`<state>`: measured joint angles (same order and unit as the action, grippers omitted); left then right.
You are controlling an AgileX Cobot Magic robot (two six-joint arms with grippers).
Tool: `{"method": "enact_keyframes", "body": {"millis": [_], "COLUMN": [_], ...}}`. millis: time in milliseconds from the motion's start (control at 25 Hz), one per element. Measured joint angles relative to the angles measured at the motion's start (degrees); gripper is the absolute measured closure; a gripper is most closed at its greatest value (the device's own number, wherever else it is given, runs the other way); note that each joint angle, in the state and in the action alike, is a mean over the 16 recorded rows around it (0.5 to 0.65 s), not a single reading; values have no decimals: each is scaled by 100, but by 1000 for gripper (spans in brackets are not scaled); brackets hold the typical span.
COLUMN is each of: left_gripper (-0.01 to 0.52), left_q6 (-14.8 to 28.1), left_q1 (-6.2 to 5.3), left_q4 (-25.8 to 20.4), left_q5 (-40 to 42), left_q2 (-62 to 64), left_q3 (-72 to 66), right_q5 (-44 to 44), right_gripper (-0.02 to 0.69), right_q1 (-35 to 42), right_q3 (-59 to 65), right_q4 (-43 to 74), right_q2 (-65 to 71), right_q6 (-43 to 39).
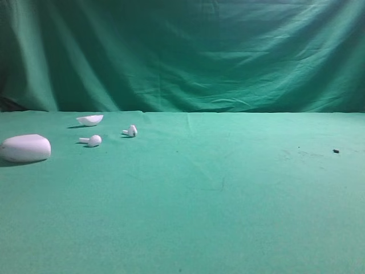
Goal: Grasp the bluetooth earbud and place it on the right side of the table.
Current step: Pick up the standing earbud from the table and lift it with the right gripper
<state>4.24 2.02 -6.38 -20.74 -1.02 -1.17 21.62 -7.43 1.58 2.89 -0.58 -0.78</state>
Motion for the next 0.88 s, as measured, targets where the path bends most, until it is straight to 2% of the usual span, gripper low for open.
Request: {"method": "enact_keyframes", "body": {"millis": [640, 880], "left_gripper": [514, 514], "left_q6": [0, 0], "left_q1": [0, 0], "left_q4": [0, 0], "left_q5": [0, 0], "left_q2": [0, 0], "left_q3": [0, 0], "right_q5": [-19, -564], "right_gripper": [665, 665], "right_q1": [0, 0], "right_q3": [0, 3], "right_q4": [3, -71], "right_q2": [0, 0], "right_q6": [0, 0]}}
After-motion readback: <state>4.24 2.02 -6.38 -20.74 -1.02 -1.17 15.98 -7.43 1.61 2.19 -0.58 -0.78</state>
